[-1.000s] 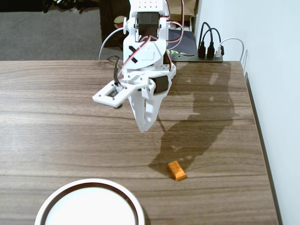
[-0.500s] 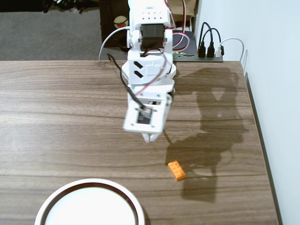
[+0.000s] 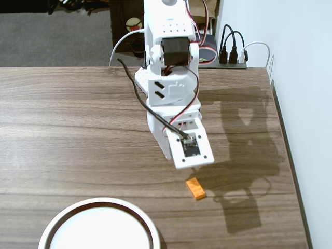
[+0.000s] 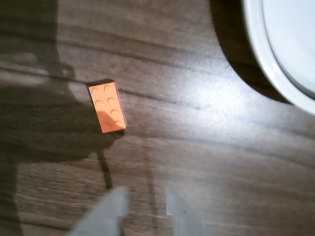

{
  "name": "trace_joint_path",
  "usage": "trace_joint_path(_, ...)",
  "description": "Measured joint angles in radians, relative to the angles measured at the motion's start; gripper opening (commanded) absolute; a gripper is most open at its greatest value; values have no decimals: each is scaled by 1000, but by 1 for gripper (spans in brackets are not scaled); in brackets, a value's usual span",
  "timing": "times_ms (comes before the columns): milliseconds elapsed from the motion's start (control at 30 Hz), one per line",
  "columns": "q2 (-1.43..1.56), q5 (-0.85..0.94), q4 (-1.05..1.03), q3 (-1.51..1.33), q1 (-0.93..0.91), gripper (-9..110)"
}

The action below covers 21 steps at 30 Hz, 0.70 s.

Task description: Grasp a lego block and put it on the plate.

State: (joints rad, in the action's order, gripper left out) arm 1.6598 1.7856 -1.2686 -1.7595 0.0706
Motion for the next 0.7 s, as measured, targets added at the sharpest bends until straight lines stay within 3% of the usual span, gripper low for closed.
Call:
trace_joint_path(100,-60,38,-26,60,0,26)
trace_joint_path(700,-311,44,124,124,67,25)
